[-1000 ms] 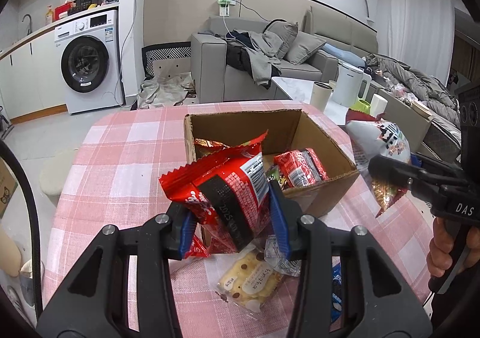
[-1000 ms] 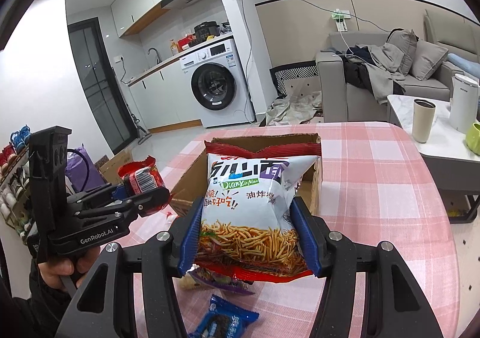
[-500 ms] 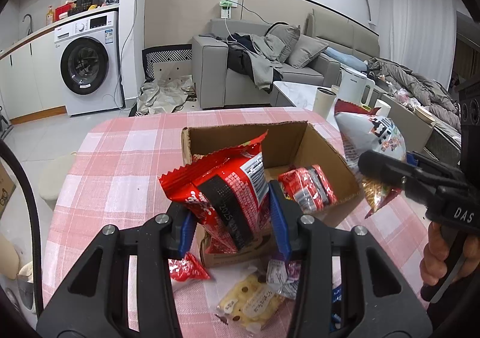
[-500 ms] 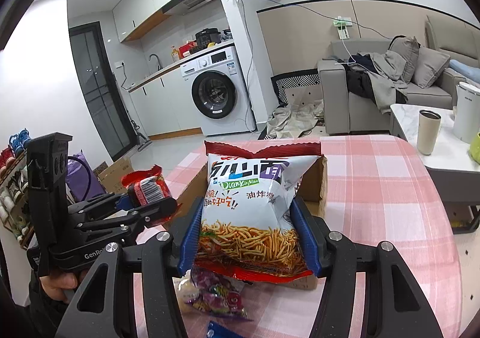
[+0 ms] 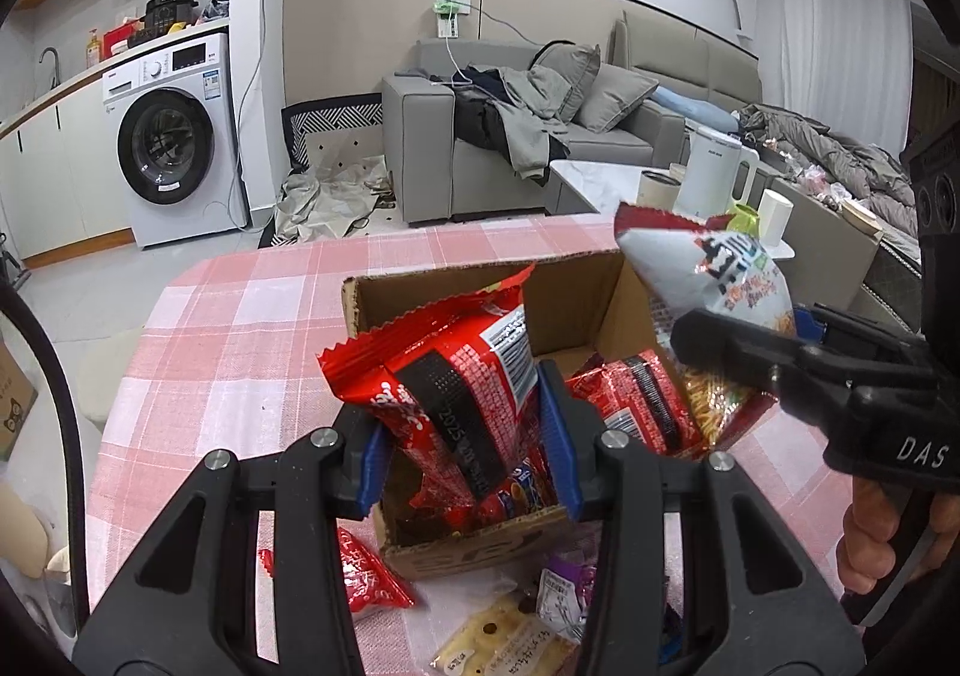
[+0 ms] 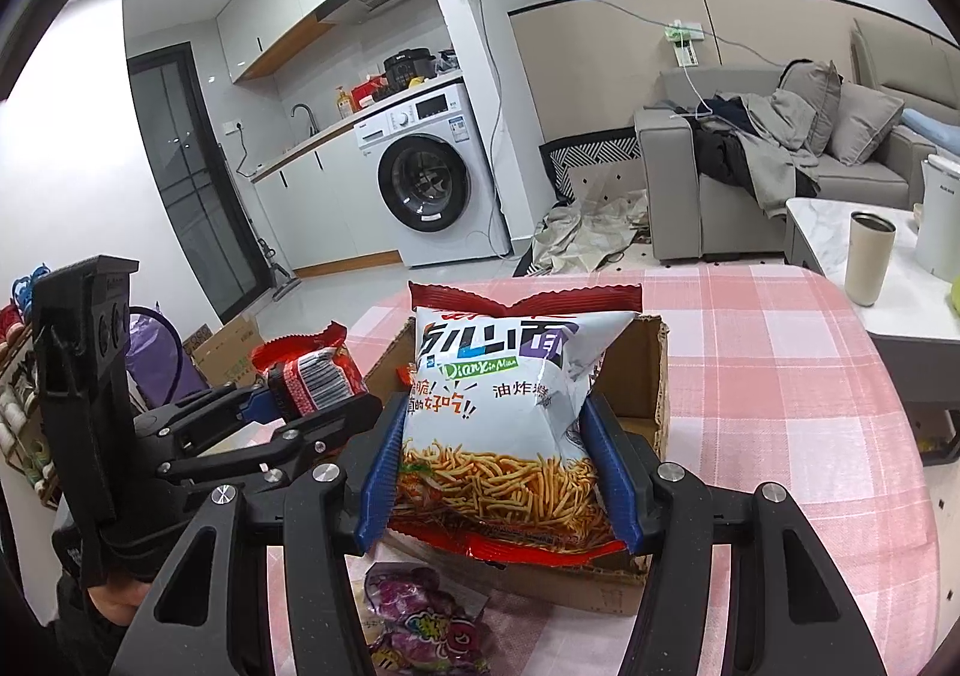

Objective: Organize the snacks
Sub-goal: 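Lift both held snacks and carry them over the cardboard box, then open both grippers to drop the snacks into the box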

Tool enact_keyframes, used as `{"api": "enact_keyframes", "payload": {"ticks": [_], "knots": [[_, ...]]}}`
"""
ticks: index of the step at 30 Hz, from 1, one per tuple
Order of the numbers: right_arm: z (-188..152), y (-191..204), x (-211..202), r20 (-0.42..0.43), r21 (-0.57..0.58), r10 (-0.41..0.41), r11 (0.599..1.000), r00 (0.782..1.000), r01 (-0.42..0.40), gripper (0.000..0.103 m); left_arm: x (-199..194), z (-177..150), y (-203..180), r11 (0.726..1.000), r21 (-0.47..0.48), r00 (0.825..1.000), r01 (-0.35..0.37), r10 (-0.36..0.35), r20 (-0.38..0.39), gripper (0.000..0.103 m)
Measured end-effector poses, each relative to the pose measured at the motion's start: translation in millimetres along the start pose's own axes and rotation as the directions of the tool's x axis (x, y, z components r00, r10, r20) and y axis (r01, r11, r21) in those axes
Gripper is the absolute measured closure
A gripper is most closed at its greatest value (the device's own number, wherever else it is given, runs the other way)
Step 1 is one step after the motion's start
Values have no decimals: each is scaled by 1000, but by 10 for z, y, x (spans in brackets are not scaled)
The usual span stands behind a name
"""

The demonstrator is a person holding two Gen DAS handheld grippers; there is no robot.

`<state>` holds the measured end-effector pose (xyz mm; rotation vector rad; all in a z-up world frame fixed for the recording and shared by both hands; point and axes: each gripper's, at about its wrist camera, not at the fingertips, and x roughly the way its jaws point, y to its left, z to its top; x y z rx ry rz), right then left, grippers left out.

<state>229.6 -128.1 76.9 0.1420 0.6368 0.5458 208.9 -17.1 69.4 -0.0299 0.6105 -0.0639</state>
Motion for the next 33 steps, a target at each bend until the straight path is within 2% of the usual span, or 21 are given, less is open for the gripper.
{"api": "enact_keyframes", "payload": {"ticks": [25, 28, 31, 33], "knots": [[78, -284, 592, -69, 50, -43, 998, 997, 46, 45, 591, -102, -20, 999, 40, 998, -26, 28, -55, 62], [85, -263, 545, -35, 24, -67, 997, 997, 68, 43, 601, -103, -13, 999, 35, 998, -27, 29, -58, 62], [99, -237, 462, -11, -1, -85, 996, 996, 85, 35, 597, -92, -5, 999, 32, 998, -29, 31, -53, 61], [106, -251, 412, -10, -6, -86, 996, 996, 86, 33, 583, -85, 13, 999, 18, 998, -27, 28, -57, 55]]}}
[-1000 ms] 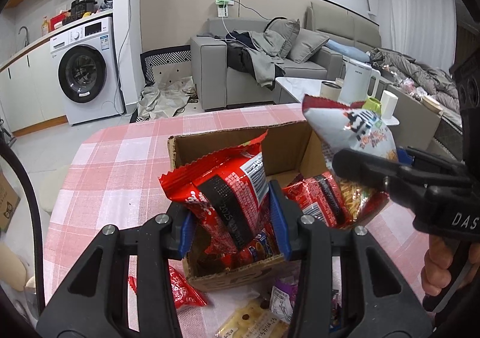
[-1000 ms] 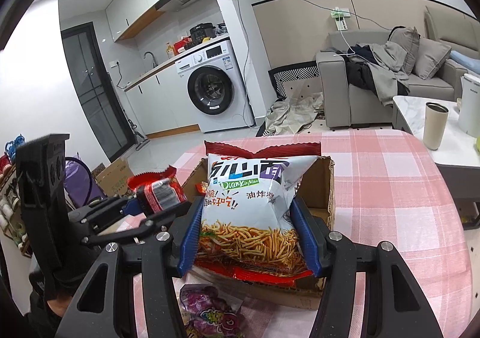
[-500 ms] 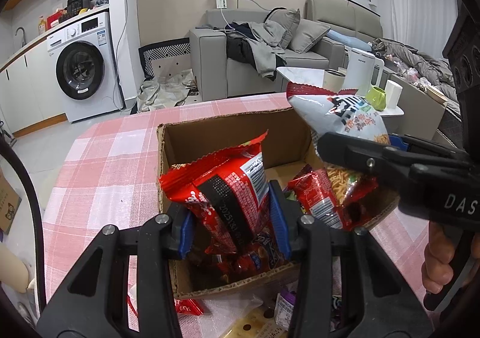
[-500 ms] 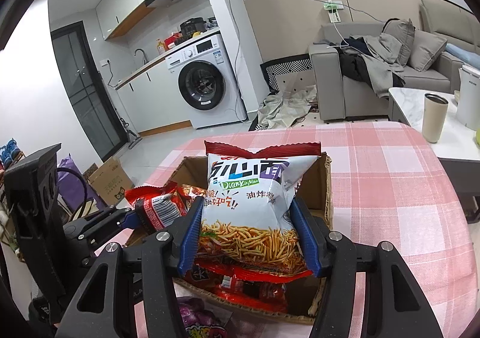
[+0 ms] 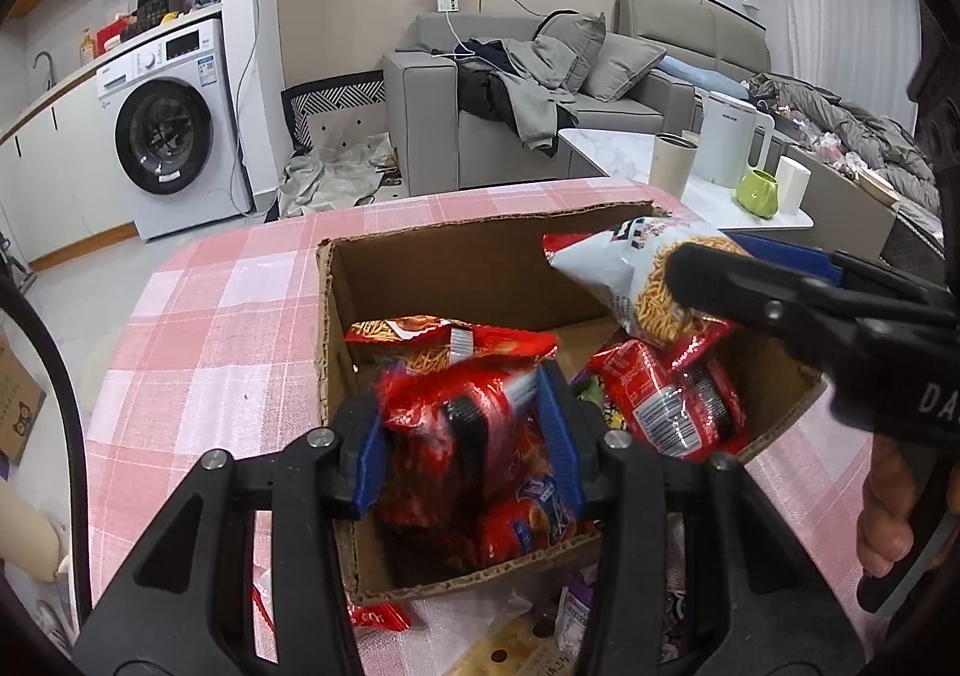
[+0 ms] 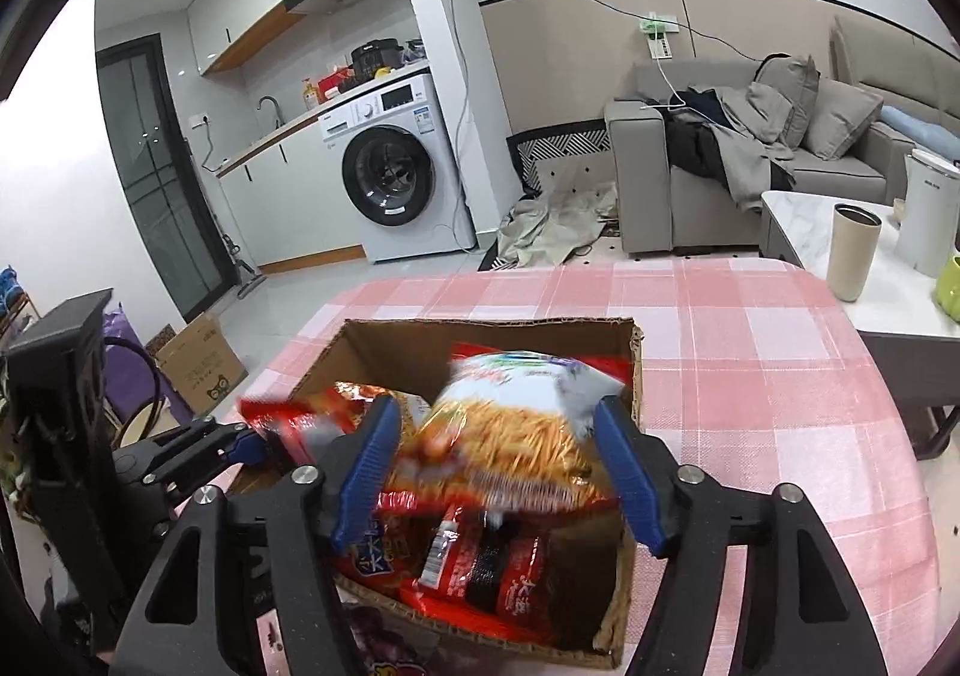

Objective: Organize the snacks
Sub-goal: 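Open both grippers to drop the snacks into the box, then move both tools back toward the remaining snacks on the table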

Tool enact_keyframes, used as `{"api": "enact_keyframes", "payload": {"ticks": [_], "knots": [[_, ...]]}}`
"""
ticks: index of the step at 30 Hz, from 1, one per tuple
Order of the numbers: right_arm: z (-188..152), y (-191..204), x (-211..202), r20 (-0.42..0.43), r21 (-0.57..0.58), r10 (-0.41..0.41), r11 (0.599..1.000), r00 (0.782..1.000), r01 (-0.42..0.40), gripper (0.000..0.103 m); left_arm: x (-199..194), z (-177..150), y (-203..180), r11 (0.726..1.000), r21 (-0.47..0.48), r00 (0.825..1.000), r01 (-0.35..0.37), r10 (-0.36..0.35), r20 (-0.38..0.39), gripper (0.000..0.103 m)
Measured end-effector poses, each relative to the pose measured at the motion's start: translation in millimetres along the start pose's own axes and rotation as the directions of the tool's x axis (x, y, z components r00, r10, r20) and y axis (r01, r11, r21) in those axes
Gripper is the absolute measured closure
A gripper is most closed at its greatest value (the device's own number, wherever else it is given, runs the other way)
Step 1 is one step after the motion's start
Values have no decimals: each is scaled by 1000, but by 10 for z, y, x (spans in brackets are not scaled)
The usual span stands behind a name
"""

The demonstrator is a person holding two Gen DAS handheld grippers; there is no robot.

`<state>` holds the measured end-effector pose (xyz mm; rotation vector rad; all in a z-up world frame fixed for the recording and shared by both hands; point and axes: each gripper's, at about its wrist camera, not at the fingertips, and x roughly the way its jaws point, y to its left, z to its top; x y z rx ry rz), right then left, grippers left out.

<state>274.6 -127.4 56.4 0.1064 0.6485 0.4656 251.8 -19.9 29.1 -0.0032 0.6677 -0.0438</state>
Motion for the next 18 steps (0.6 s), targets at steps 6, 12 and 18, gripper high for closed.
{"api": "enact_keyframes", "payload": {"ticks": [6, 12, 18], "knots": [[-34, -56, -155, 4, -10, 2, 1000, 1000, -2, 14, -155, -13, 34, 999, 5, 999, 43, -43, 23, 22], [-132, -120, -326, 10, -5, -3, 1000, 1000, 3, 1, -376, -88, 71, 998, -1, 998, 58, -58, 28, 13], [-272, -129, -487, 20, 16, 0, 1000, 1000, 0, 0, -684, -239, 214, 998, -38, 996, 50, -47, 70, 1]]}}
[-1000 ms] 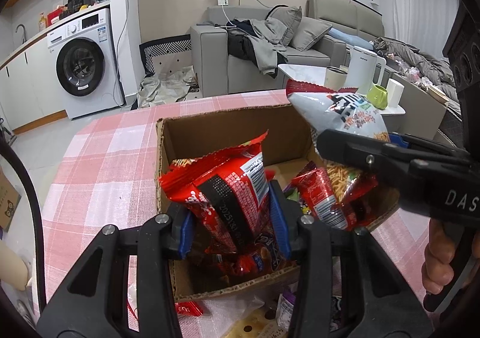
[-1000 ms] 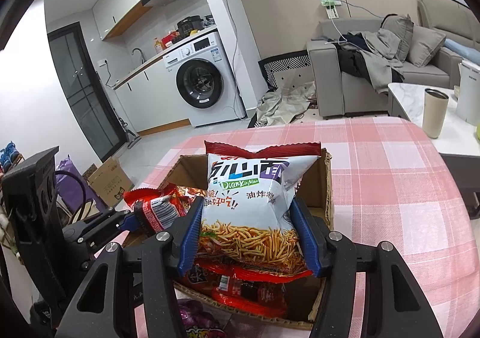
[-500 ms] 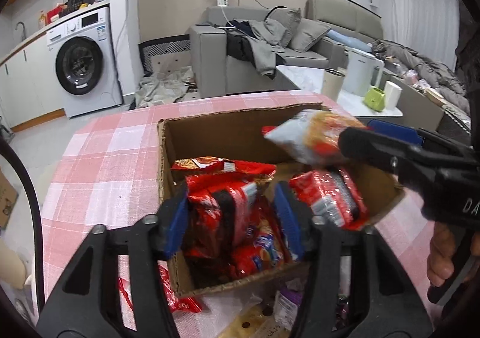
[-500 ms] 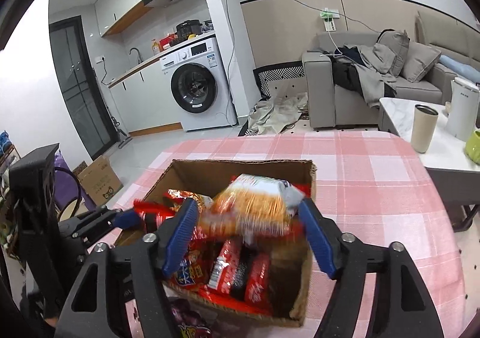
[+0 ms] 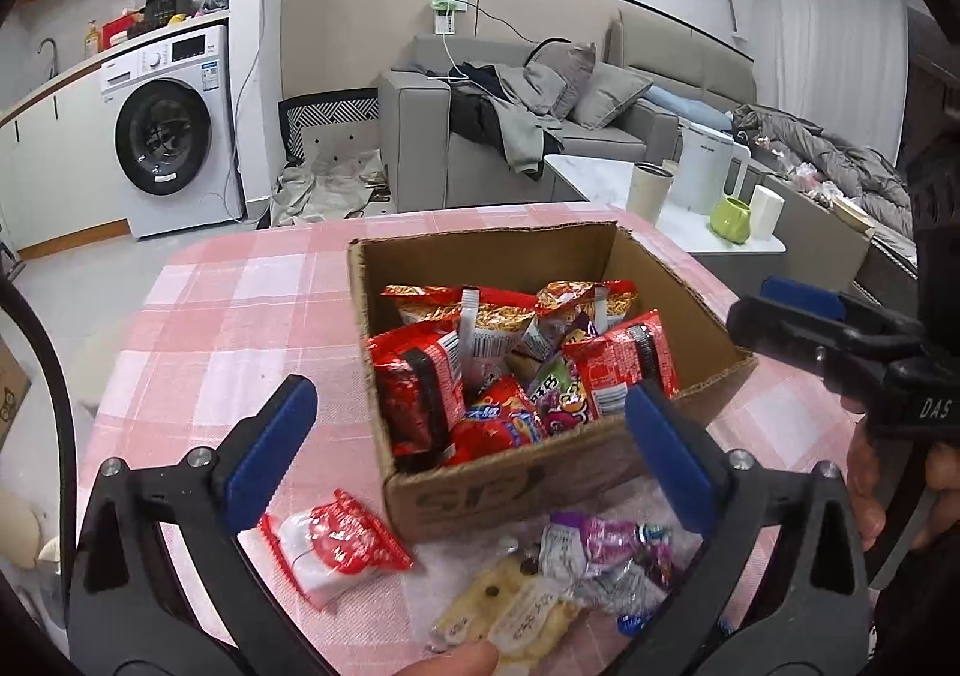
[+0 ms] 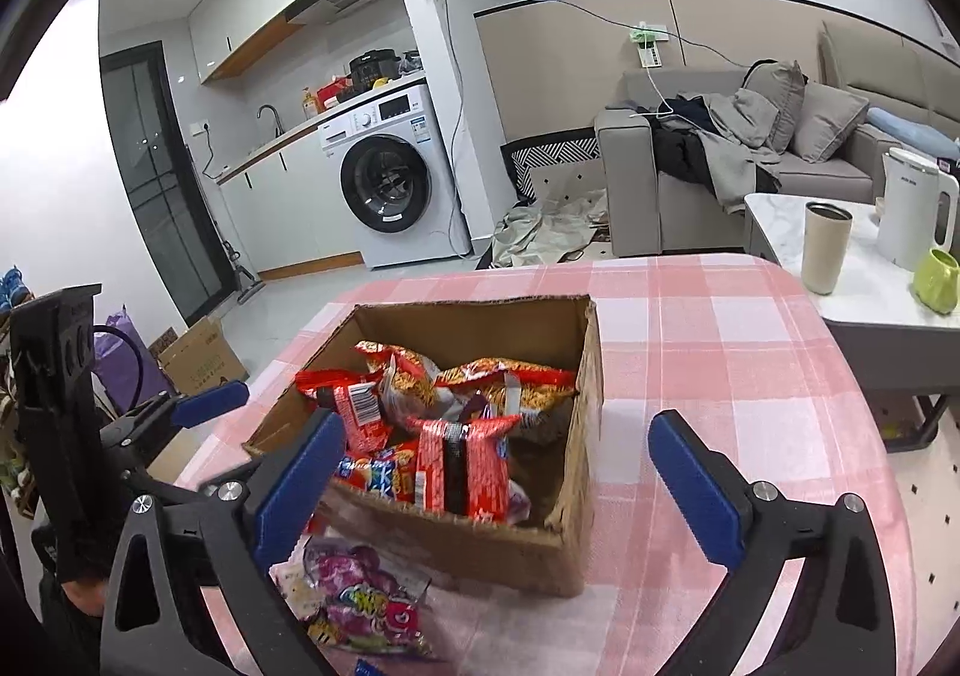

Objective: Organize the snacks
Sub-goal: 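Move both tools back toward the remaining snacks on the table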

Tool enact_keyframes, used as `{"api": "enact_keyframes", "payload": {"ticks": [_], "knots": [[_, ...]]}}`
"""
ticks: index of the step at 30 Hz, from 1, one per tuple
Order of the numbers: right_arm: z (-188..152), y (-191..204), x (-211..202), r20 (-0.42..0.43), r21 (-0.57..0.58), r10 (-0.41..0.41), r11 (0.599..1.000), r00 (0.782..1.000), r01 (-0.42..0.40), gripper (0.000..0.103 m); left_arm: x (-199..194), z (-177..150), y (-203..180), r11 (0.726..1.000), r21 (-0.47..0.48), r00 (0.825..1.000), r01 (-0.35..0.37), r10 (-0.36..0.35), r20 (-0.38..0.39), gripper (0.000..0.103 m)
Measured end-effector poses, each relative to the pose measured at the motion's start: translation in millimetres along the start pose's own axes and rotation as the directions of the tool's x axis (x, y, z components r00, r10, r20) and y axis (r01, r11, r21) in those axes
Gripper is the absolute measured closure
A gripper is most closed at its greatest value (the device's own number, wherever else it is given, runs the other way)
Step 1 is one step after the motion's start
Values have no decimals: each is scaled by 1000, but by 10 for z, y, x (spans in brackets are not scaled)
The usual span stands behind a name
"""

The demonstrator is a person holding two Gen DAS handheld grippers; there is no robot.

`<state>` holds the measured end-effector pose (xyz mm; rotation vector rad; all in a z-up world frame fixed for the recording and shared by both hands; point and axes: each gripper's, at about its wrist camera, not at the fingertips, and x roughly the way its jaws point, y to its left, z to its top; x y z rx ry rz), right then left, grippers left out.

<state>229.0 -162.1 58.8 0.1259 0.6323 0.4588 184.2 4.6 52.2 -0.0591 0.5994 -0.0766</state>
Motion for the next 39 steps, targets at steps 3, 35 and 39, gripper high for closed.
{"api": "enact_keyframes", "payload": {"ticks": [3, 35, 39], "knots": [[-66, 20, -52, -10, -8, -1, 1000, 1000, 1, 0, -135, -53, 66, 1000, -17, 1000, -6, 6, 4, 1], [-836, 204, -92, -217, -120, -48, 993, 975, 22, 0, -479, -782, -89, 998, 18, 995, -53, 55, -87, 1], [-882, 256, -54, -252, -149, -42, 989, 967, 4, 0, -418, -829, -107, 998, 32, 993, -56, 59, -106, 1]]}}
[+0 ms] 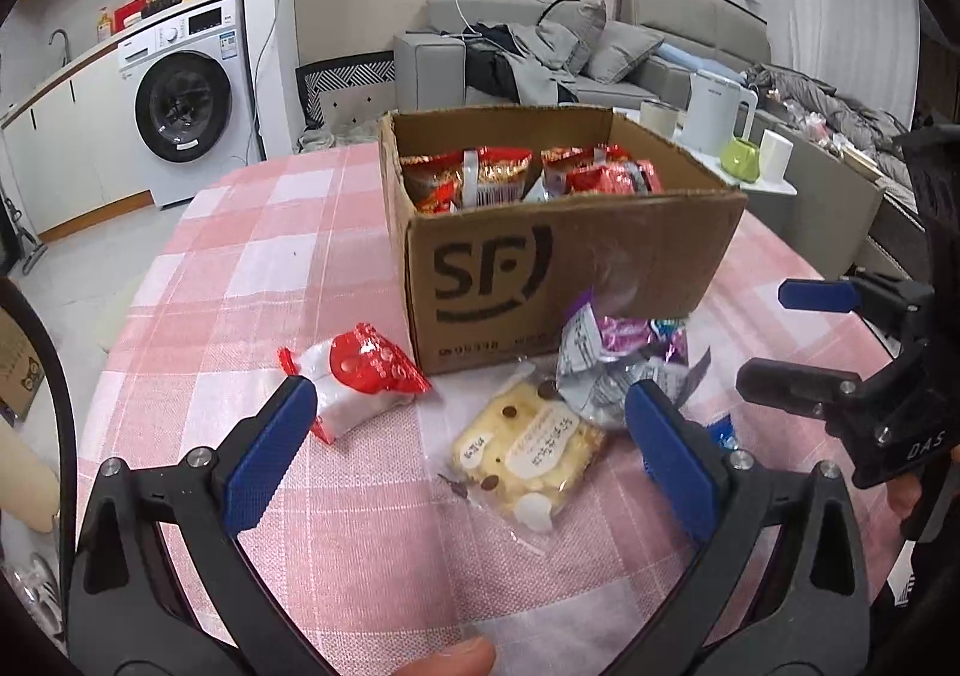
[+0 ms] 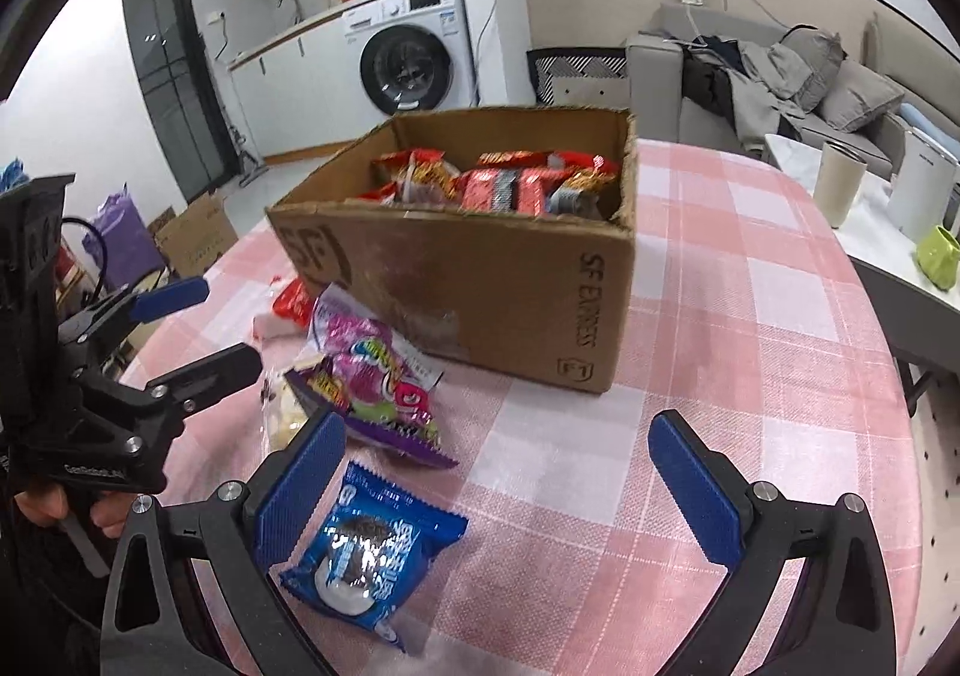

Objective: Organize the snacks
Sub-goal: 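Move both tools back toward the remaining snacks on the table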

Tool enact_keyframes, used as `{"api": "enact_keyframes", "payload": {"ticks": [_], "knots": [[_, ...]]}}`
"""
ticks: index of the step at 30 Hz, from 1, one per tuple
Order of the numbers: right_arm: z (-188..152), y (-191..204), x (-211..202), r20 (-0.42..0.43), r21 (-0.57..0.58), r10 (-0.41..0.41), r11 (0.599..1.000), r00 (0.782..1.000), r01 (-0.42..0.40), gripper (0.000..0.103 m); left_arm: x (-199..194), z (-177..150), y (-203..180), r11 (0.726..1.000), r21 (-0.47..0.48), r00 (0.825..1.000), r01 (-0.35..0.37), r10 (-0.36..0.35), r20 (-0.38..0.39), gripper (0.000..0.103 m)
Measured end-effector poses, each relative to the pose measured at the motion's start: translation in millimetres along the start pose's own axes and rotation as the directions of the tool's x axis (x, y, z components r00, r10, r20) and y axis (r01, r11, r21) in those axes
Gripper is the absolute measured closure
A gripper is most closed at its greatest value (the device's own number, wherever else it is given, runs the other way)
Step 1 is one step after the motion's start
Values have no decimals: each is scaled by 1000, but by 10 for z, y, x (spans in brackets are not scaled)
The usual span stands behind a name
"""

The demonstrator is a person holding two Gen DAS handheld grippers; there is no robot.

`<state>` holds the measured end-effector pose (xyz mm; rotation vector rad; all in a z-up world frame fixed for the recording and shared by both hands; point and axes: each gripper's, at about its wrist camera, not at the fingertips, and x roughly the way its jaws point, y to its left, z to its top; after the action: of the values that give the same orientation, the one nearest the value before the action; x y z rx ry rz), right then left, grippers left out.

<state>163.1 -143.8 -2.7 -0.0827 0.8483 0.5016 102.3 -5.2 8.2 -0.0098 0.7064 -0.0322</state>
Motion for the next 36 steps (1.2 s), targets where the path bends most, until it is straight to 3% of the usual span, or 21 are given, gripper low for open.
{"api": "enact_keyframes", "payload": {"ticks": [11, 25, 36], "knots": [[-200, 166, 168, -104, -74, 36, 996, 994, -44, 0, 28, -100, 19, 1000, -6, 1000, 17, -17, -20, 1], [-368, 331, 367, -169, -138, 64, 986, 983, -88, 0, 152, -137, 43, 1000, -7, 998, 26, -26, -55, 1], [-389, 18, 362, -198, -98, 29, 994, 980, -49, 0, 460, -273, -60, 999, 32, 988, 44, -39, -149, 1]]}}
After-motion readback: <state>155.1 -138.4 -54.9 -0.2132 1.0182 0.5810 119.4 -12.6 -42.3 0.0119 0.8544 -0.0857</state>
